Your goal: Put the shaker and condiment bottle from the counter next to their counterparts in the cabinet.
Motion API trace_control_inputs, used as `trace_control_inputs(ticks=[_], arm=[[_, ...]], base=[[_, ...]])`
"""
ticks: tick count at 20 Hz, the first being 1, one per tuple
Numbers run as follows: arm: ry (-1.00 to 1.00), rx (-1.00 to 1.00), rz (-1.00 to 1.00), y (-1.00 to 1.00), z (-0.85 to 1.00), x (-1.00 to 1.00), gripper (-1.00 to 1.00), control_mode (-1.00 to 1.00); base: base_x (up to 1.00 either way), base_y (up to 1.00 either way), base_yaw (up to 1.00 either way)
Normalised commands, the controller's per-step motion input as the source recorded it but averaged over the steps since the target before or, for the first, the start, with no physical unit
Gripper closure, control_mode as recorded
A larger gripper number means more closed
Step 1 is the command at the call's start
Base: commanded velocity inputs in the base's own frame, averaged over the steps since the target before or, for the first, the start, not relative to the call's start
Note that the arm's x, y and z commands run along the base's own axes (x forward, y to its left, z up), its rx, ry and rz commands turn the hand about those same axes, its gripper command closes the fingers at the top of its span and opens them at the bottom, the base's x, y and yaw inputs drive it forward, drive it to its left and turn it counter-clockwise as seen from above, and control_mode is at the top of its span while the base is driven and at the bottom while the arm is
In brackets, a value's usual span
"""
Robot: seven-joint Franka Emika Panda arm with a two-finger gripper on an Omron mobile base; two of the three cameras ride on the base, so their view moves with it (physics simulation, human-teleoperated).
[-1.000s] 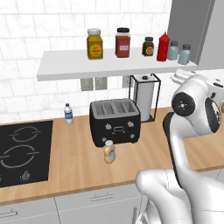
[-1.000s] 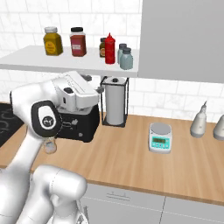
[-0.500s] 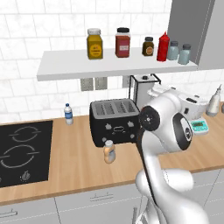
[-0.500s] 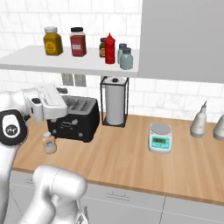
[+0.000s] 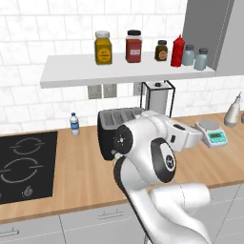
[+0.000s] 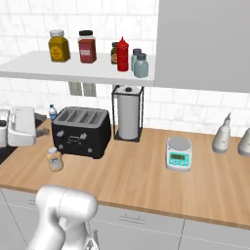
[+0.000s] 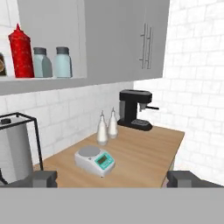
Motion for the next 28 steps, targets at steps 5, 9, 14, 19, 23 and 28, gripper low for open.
trace_control_inputs(ticks=[5,9,14,19,23,28], arm=[[0.0,-0.13,0.04,0.71,-0.82,-0.32,-1.0,-1.0],[-0.03,-0.09,0.07,0.4,-0.79,-0.34,-1.0,-1.0],[0.05,-0.06,0.1,0.25,-0.6,-0.07,-1.0,-1.0],[0.04,-0.06,0.15,0.02,-0.49,0.21,-1.0,-1.0],[0.05,-0.05,0.17,0.03,-0.44,0.1,-1.0,-1.0],[0.0,-0.04,0.06,0.21,-0.45,0.01,-1.0,-1.0]], base=[[0.0,0.0,0.0],[0.0,0.0,0.0],[0.0,0.0,0.0],[0.0,0.0,0.0],[0.0,0.0,0.0],[0.0,0.0,0.0]])
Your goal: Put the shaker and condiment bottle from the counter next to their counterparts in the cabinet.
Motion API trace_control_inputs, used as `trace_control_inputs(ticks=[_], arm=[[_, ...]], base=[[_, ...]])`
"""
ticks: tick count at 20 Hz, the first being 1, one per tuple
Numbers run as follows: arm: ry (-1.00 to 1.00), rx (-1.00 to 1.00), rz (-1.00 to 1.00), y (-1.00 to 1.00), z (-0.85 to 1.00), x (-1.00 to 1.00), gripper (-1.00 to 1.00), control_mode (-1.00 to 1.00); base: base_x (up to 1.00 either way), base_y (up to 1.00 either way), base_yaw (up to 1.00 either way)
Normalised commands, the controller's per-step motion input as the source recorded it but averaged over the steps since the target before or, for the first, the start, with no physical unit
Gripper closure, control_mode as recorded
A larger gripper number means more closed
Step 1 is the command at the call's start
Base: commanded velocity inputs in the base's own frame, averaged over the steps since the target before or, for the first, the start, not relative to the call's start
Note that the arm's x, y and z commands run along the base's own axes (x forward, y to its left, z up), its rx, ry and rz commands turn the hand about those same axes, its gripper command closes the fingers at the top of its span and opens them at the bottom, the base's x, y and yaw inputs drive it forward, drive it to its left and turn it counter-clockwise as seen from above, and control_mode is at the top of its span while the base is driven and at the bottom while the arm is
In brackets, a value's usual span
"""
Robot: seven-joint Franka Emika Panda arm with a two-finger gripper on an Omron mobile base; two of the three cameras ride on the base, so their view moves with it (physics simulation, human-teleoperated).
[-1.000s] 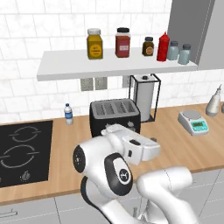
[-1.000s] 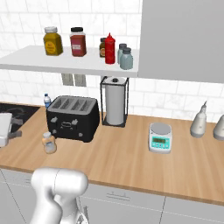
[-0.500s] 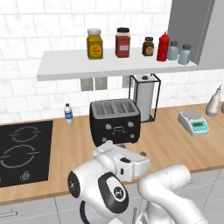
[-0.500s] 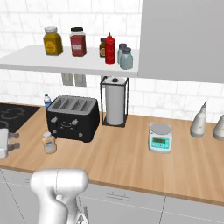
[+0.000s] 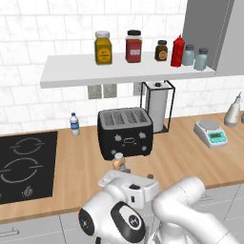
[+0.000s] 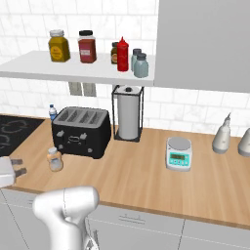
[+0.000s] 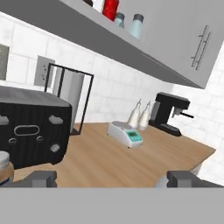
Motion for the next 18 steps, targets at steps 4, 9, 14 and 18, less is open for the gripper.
trace_control_inputs(ticks=[4,9,14,18], arm=[[-0.04,-0.12,0.01,0.18,-0.38,0.01,-1.0,-1.0],[0.0,-0.01,0.0,0.03,-0.13,0.21,-1.0,-1.0],[0.04,0.0,0.0,0.06,-0.15,0.25,-1.0,-1.0],[0.08,0.0,0.01,0.19,-0.17,0.16,-1.0,-1.0]], base=[[0.0,0.0,0.0],[0.0,0.0,0.0],[0.0,0.0,0.0],[0.0,0.0,0.0]])
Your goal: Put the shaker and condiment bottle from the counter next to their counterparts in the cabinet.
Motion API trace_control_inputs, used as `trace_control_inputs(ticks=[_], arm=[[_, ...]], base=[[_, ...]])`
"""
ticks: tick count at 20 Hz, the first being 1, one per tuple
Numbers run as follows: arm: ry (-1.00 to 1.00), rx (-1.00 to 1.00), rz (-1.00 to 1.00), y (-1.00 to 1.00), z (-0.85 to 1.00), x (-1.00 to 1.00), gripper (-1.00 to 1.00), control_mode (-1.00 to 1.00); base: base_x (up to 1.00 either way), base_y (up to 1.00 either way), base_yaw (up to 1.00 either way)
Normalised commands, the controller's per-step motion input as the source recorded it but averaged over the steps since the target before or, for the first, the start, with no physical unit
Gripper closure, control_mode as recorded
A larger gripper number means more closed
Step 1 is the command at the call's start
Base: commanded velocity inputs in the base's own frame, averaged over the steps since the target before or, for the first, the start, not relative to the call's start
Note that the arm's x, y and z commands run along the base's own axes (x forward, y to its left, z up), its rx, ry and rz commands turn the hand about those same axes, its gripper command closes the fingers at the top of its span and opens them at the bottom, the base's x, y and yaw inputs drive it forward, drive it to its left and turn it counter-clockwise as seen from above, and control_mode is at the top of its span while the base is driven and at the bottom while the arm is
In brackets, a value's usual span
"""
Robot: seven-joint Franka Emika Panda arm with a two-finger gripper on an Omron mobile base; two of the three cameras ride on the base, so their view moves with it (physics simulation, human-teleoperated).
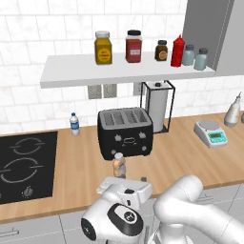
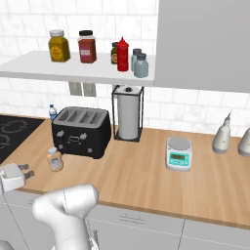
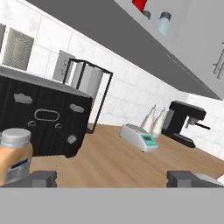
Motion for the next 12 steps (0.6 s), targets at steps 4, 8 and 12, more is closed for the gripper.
trace_control_inputs(ticks=[4,8,12], arm=[[0.0,0.0,0.0,0.17,0.0,0.27,-1.0,-1.0],[0.0,0.01,0.0,0.04,-0.02,0.34,-1.0,-1.0],[-0.01,0.02,0.01,0.0,-0.24,0.12,-1.0,-1.0]], base=[[0.0,0.0,0.0],[0.0,0.0,0.0],[0.0,0.0,0.0]])
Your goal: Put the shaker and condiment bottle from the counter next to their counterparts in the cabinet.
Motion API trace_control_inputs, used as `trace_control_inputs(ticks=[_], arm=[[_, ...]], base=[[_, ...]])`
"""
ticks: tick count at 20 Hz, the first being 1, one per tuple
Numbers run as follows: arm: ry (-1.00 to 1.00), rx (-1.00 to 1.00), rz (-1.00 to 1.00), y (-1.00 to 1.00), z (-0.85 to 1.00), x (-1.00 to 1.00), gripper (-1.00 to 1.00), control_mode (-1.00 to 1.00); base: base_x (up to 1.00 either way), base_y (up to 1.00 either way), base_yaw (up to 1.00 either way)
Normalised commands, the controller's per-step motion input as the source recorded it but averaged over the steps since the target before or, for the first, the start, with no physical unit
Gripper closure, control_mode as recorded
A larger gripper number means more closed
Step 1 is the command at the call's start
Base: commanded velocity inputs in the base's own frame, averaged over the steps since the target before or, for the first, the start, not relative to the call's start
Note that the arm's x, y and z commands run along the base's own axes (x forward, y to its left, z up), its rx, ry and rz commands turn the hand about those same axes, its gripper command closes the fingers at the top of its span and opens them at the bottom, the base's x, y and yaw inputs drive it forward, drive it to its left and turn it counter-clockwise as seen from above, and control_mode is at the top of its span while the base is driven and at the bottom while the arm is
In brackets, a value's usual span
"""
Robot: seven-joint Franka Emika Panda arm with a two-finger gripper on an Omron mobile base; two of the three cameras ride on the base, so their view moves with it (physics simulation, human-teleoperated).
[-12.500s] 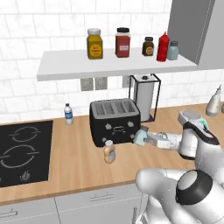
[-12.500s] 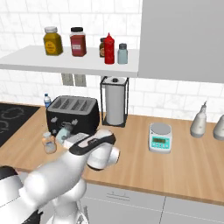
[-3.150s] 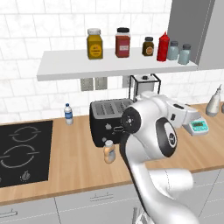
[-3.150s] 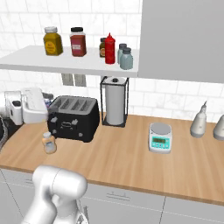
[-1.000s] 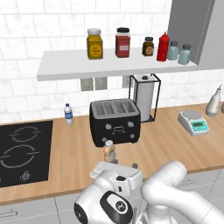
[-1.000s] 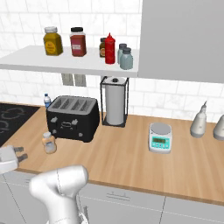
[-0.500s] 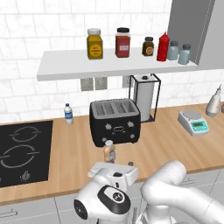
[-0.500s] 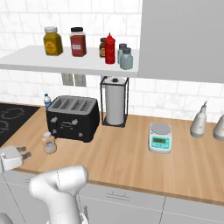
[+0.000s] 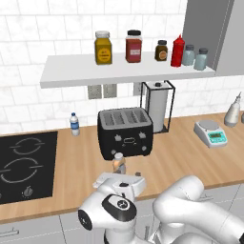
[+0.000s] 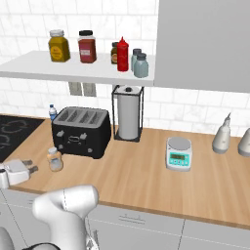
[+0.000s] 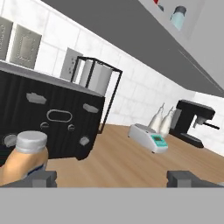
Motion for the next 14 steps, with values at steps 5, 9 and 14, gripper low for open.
trace_control_inputs(ticks=[5,9,14], arm=[[-0.03,0.07,0.02,0.04,-0.23,0.04,-1.0,-1.0],[-0.01,0.02,0.01,0.0,-0.03,0.25,-1.0,-1.0],[0.0,0.01,0.0,0.0,-0.02,0.31,-1.0,-1.0]], base=[[0.0,0.0,0.0],[0.0,0.0,0.0],[0.0,0.0,0.0]])
